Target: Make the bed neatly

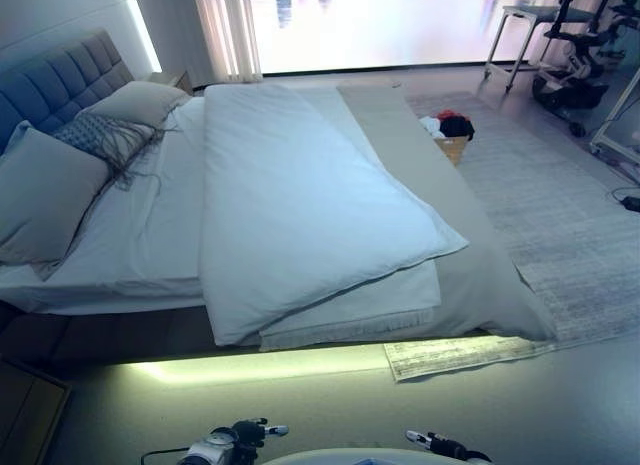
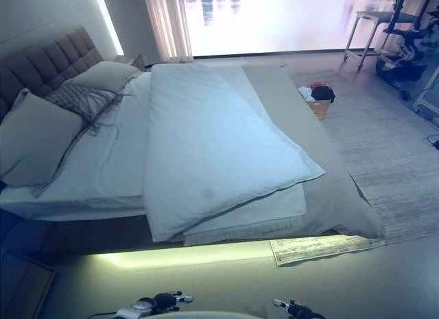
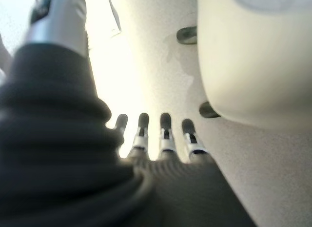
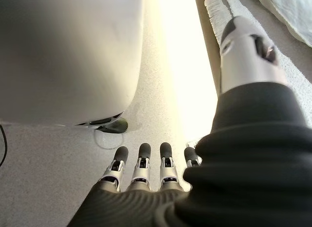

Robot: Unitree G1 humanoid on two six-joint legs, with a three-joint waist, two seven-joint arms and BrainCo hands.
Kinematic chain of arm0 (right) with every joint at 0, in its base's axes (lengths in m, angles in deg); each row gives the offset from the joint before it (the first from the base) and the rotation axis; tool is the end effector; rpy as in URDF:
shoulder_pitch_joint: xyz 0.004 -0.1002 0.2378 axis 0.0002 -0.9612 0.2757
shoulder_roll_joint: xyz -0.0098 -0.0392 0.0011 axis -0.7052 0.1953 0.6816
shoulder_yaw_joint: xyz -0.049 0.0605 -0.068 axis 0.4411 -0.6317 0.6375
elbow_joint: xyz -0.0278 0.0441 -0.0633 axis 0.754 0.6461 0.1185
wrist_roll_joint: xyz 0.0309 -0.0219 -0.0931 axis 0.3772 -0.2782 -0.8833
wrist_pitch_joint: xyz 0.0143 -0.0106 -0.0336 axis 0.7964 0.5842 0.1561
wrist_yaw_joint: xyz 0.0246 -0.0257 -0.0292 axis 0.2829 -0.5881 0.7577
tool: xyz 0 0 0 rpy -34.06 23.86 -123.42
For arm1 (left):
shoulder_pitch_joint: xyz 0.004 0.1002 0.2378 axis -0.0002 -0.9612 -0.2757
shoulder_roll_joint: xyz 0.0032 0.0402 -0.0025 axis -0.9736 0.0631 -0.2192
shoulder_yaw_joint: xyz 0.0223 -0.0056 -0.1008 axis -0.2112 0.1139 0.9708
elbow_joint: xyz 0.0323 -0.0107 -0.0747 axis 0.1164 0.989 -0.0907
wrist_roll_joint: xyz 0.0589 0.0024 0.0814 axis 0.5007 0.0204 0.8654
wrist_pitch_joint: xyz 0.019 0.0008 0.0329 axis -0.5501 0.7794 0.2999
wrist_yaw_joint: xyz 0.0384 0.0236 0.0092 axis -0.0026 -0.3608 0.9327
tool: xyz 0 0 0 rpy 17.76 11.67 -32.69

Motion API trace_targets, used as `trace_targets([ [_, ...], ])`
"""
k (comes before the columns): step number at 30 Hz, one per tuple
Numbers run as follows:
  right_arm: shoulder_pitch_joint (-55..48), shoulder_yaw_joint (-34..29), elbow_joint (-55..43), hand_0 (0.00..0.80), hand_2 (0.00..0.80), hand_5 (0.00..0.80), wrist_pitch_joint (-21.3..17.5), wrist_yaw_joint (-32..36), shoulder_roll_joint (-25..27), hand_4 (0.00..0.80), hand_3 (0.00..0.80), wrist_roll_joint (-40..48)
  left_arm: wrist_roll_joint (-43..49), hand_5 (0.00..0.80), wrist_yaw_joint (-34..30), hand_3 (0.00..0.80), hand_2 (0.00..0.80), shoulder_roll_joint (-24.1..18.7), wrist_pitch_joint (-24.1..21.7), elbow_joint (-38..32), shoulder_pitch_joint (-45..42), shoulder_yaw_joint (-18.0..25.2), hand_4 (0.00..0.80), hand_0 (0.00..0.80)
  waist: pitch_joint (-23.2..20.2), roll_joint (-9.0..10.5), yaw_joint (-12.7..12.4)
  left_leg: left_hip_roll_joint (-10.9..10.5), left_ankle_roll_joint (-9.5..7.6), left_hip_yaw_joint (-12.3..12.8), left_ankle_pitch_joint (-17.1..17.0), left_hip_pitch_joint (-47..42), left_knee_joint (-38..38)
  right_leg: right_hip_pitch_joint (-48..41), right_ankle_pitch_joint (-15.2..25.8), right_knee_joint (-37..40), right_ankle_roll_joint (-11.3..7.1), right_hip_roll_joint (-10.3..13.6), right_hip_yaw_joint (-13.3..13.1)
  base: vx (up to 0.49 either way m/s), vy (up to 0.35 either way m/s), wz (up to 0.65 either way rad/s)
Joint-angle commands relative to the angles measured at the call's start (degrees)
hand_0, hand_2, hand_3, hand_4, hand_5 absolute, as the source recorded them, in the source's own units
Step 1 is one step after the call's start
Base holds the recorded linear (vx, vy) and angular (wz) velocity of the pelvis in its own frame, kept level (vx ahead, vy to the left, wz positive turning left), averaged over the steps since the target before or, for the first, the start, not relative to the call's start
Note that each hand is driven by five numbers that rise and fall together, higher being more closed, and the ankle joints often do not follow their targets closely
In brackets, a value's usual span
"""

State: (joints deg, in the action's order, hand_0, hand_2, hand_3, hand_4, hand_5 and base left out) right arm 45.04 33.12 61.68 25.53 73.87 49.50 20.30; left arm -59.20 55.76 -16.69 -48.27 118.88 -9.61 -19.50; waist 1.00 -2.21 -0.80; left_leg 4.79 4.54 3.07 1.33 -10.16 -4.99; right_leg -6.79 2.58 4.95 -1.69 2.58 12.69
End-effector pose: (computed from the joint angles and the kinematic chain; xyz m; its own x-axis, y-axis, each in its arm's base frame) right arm 0.0558 -0.2227 -0.1198 0.2474 -0.0209 -0.9687 0.1404 0.9900 0.0145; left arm 0.0846 0.1908 -0.1200 0.2336 -0.1347 -0.9629 0.2352 0.9688 -0.0785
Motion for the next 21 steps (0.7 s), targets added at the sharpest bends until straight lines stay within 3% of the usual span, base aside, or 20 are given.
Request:
trace_targets([
  [1,3.95,1.44,2.2,0.0,0.0,0.0,0.23,0.57,-3.63,0.0,0.0,-0.13,3.57,0.0,-0.42,0.0,0.0,0.91,0.75,4.33,0.49,-3.83,0.0,0.0,0.87,3.57,-0.42,-3.92,-3.93,0.78,0.79,2.37,-0.01,-0.5,-0.63,0.05,-3.04,1.78,-3.51,0.0,0.0,0.0],
  [11,3.68,1.7,2.04,0.0,0.0,0.0,0.66,1.38,-3.91,0.0,0.0,1.78,-1.94,0.0,3.58,0.0,0.0,0.74,-1.77,4.33,0.92,-2.56,0.0,0.0,1.0,3.7,-0.38,-3.86,-3.98,0.31,0.68,2.43,-0.01,-0.58,-0.92,0.01,-2.6,1.26,-3.91,0.002,-0.011,0.0],
  [21,3.09,1.53,2.1,0.0,0.0,0.0,0.64,0.75,-3.69,0.0,0.0,2.38,1.74,0.0,8.01,0.0,0.0,-0.17,1.56,5.36,0.18,-0.49,0.0,0.0,0.94,3.44,-0.56,-3.67,-3.7,0.04,0.3,2.73,-0.01,-0.53,-1.18,0.05,-2.37,1.08,-3.57,0.004,-0.028,0.0],
])
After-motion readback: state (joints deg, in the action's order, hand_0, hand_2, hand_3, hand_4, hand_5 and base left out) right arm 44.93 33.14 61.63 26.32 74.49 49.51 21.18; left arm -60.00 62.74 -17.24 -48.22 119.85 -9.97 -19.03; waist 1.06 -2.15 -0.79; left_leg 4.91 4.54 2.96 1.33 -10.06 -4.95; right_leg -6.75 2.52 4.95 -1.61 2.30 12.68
